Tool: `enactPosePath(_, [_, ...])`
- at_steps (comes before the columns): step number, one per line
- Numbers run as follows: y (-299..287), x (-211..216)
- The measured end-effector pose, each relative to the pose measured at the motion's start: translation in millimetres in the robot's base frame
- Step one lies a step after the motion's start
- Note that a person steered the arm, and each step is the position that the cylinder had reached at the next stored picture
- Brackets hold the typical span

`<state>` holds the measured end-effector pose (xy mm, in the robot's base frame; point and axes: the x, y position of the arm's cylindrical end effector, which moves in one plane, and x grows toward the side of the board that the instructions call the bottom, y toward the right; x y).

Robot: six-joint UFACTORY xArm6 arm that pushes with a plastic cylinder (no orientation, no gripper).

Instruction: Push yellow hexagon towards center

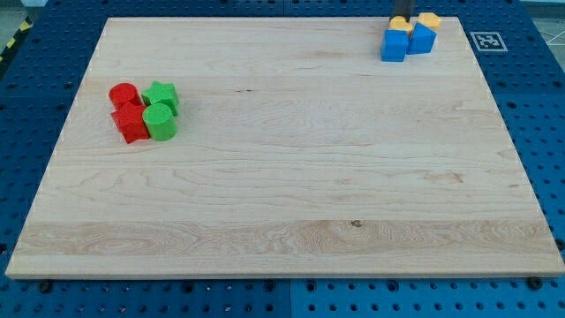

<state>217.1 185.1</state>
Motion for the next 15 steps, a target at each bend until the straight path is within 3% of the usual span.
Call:
enactPosePath(1, [3, 39])
enactPosePath(2, [14, 34])
enactPosePath(4, [14, -25])
enactPosePath(5, [34, -26])
enactPosePath(6, [84, -9])
enactPosePath(7, [82, 14])
enactPosePath(8, [41, 31])
enactPosePath(9, [39, 35])
enactPosePath(12, [111, 36])
enactPosePath(14, [68, 117])
enactPosePath(15, [45, 131])
